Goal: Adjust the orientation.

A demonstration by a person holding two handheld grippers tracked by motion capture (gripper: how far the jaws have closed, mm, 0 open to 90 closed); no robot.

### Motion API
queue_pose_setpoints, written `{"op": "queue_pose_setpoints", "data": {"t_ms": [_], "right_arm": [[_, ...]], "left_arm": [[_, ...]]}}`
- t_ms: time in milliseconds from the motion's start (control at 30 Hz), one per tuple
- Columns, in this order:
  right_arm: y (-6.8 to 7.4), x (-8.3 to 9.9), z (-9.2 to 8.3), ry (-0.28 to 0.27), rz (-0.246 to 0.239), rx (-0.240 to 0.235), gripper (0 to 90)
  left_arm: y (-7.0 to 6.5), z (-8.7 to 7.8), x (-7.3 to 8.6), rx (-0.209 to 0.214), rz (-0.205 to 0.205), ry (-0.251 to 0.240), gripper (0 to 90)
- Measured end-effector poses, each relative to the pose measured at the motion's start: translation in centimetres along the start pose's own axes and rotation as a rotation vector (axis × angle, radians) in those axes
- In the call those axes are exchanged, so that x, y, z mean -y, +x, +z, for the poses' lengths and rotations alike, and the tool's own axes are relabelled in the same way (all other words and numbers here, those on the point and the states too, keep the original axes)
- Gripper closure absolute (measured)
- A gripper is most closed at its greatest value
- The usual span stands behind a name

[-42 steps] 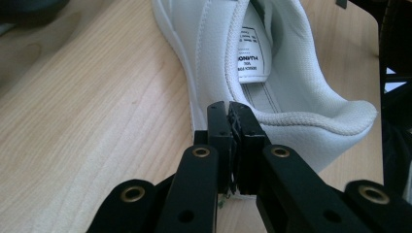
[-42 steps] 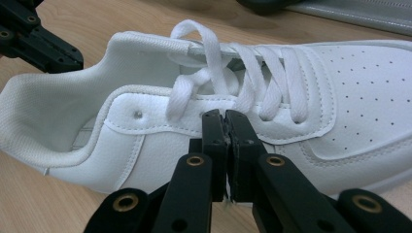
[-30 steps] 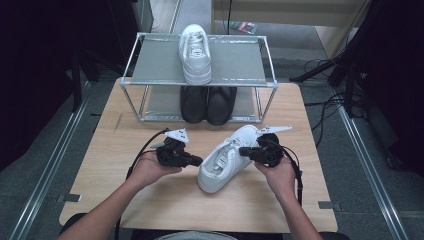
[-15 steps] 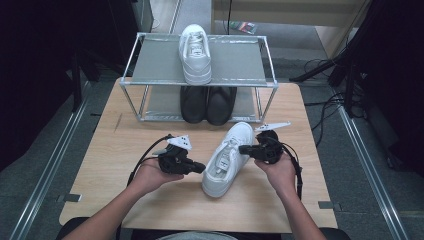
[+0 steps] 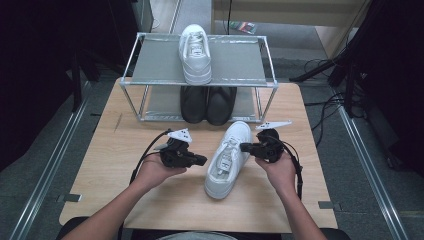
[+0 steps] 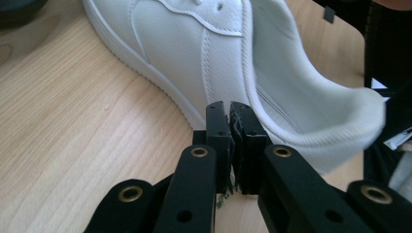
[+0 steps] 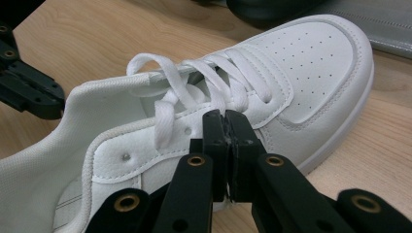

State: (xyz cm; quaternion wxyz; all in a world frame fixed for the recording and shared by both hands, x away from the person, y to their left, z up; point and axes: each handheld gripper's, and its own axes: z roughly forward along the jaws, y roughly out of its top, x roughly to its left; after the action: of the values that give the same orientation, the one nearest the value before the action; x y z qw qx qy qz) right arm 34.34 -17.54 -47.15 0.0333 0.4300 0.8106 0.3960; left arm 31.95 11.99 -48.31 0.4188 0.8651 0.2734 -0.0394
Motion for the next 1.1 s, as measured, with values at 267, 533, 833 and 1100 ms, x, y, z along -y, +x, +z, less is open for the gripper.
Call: {"op": "queue_pose_setpoints", "data": {"t_ms": [267, 533, 833, 1100], "right_arm": [[0.0, 0.3, 0.3, -0.003, 0.007, 0.003, 87.6], [-0.1, 0.6, -0.1, -0.007, 0.013, 0.014, 87.5], [-0.3, 0.7, -0.3, -0.011, 0.021, 0.022, 87.0], [-0.4, 0.7, -0.2, -0.021, 0.028, 0.025, 87.1]], "left_arm": [[0.1, 1.1, -0.5, 0.015, -0.015, 0.003, 88.7], [-1.2, 1.9, -0.6, 0.068, 0.013, 0.016, 89.1], [-2.6, 2.8, -0.8, 0.082, 0.046, 0.022, 89.0], [-3.6, 3.6, -1.0, 0.098, 0.06, 0.026, 88.3]]}}
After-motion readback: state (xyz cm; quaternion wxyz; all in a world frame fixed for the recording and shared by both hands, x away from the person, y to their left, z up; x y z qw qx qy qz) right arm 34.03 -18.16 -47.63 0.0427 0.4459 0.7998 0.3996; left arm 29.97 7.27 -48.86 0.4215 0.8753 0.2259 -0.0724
